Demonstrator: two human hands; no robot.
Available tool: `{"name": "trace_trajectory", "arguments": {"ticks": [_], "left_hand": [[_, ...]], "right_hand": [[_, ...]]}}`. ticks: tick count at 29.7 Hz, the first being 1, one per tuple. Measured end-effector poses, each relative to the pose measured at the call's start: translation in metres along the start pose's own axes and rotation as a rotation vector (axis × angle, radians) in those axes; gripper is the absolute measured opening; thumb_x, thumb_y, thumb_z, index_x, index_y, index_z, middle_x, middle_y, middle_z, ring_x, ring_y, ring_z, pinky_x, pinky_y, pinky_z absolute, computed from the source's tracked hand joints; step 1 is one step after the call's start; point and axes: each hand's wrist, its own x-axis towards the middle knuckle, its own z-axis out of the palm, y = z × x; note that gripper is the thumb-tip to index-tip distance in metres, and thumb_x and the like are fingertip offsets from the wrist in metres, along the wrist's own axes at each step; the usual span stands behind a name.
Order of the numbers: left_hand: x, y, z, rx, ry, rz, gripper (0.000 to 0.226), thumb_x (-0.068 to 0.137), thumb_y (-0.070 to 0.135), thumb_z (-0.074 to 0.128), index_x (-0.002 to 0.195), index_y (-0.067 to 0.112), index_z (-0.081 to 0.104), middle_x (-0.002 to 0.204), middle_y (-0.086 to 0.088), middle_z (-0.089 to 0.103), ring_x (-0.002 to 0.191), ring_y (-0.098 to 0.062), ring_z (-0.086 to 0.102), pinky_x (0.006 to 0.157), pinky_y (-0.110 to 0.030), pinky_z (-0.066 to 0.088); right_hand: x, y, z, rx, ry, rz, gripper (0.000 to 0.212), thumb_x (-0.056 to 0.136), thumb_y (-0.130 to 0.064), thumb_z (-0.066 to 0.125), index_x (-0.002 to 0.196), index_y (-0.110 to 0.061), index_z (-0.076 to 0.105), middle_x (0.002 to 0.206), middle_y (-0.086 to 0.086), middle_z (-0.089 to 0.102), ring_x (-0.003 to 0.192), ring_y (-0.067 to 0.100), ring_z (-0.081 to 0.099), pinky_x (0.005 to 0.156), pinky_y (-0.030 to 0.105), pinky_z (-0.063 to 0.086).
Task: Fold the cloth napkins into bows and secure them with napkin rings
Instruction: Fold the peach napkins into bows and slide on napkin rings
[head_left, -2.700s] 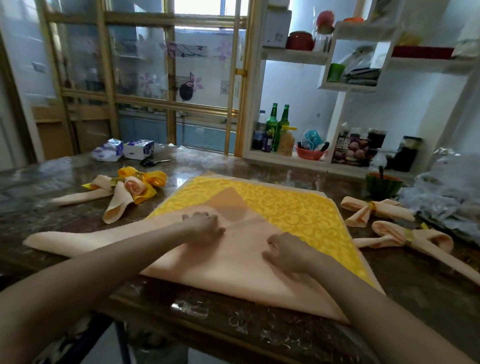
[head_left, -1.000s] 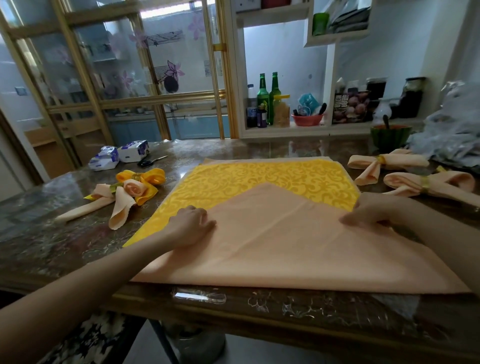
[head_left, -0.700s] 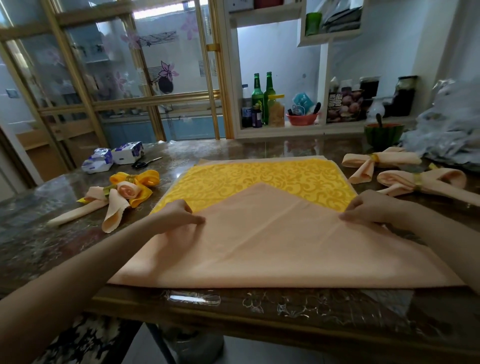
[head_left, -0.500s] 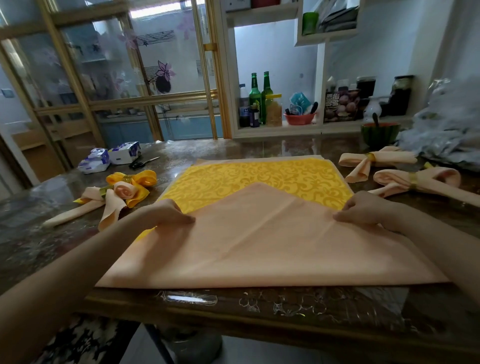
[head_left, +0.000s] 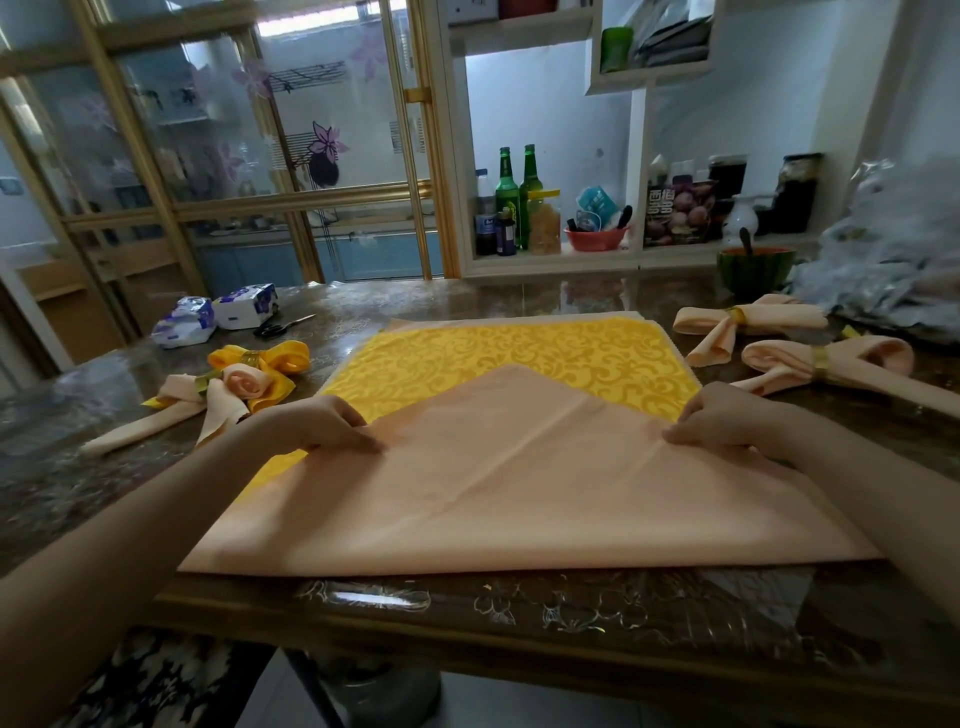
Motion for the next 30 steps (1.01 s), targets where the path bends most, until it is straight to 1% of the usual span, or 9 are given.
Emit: {"name": "trace_trajectory", "arguments": {"ticks": [4, 7, 9, 11, 14, 17, 21, 25, 30], "left_hand": [[0.003, -0.005, 0.002, -0.046, 0.042, -0.028, 0.032, 0.085, 0.037, 0.066, 0.099, 0.008, 0.068, 0.092, -0.006, 0.067, 0.078, -0.017, 0.065, 0.068, -0.026, 0.056], [0.005, -0.004, 0.004, 0.011, 0.098, -0.047, 0.041, 0.089, 0.045, 0.056, 0.098, 0.006, 0.067, 0.098, -0.011, 0.066, 0.087, -0.024, 0.065, 0.079, -0.033, 0.053], [0.004, -0.001, 0.002, 0.020, 0.072, -0.050, 0.036, 0.088, 0.043, 0.059, 0.095, 0.009, 0.066, 0.096, -0.009, 0.067, 0.083, -0.022, 0.066, 0.076, -0.032, 0.054], [0.002, -0.001, -0.004, -0.034, -0.035, -0.059, 0.025, 0.082, 0.030, 0.070, 0.095, 0.009, 0.065, 0.092, -0.008, 0.068, 0.081, -0.020, 0.067, 0.068, -0.030, 0.057], [-0.003, -0.004, -0.011, -0.040, -0.132, -0.076, 0.023, 0.076, 0.014, 0.076, 0.095, 0.007, 0.065, 0.090, -0.009, 0.069, 0.079, -0.021, 0.068, 0.063, -0.028, 0.058], [-0.001, -0.006, -0.009, 0.035, -0.080, -0.044, 0.019, 0.079, 0.026, 0.074, 0.088, 0.012, 0.067, 0.088, -0.006, 0.069, 0.075, -0.016, 0.068, 0.059, -0.024, 0.055], [0.002, -0.004, -0.006, 0.079, -0.015, -0.038, 0.023, 0.084, 0.037, 0.066, 0.082, 0.014, 0.067, 0.084, -0.004, 0.068, 0.071, -0.014, 0.066, 0.059, -0.025, 0.055], [-0.001, -0.003, -0.008, -0.013, -0.072, -0.080, 0.025, 0.088, 0.031, 0.062, 0.091, 0.006, 0.066, 0.087, -0.008, 0.069, 0.073, -0.018, 0.068, 0.058, -0.026, 0.056], [-0.007, -0.007, -0.019, -0.039, -0.182, -0.133, 0.021, 0.084, 0.016, 0.067, 0.100, 0.003, 0.067, 0.091, -0.013, 0.071, 0.079, -0.023, 0.068, 0.062, -0.028, 0.058]], "right_hand": [[0.000, -0.003, 0.007, -0.037, 0.067, -0.002, 0.033, 0.094, -0.033, 0.054, 0.103, -0.003, 0.061, 0.092, 0.009, 0.058, 0.085, 0.021, 0.054, 0.056, 0.026, 0.036], [0.002, -0.004, 0.008, -0.063, 0.081, 0.001, 0.037, 0.096, -0.035, 0.049, 0.109, -0.002, 0.059, 0.104, 0.013, 0.059, 0.090, 0.023, 0.054, 0.059, 0.028, 0.037], [0.001, -0.007, 0.006, -0.056, 0.068, -0.002, 0.029, 0.096, -0.028, 0.048, 0.109, -0.004, 0.056, 0.105, 0.013, 0.055, 0.092, 0.023, 0.052, 0.068, 0.029, 0.038], [-0.002, -0.009, 0.001, -0.053, 0.040, -0.033, 0.018, 0.096, -0.022, 0.050, 0.107, -0.008, 0.052, 0.102, 0.009, 0.049, 0.092, 0.021, 0.048, 0.075, 0.028, 0.035], [-0.006, -0.008, -0.006, -0.009, -0.009, -0.033, 0.022, 0.091, -0.021, 0.060, 0.109, -0.009, 0.056, 0.102, 0.006, 0.051, 0.089, 0.018, 0.049, 0.075, 0.028, 0.037], [-0.004, -0.003, -0.010, 0.018, -0.044, 0.035, 0.027, 0.082, -0.022, 0.072, 0.104, -0.010, 0.065, 0.104, 0.007, 0.058, 0.084, 0.017, 0.055, 0.065, 0.028, 0.044], [-0.003, -0.002, -0.008, 0.067, -0.021, 0.059, 0.024, 0.081, -0.021, 0.072, 0.102, -0.011, 0.064, 0.111, 0.009, 0.057, 0.094, 0.021, 0.053, 0.081, 0.034, 0.046], [-0.004, -0.005, -0.005, 0.075, 0.010, 0.031, 0.036, 0.091, -0.027, 0.059, 0.121, -0.007, 0.054, 0.110, 0.008, 0.052, 0.095, 0.021, 0.048, 0.083, 0.032, 0.040], [-0.004, -0.005, -0.009, 0.004, -0.034, 0.075, 0.045, 0.082, -0.024, 0.071, 0.122, -0.007, 0.057, 0.107, 0.007, 0.053, 0.096, 0.022, 0.053, 0.082, 0.033, 0.044]]}}
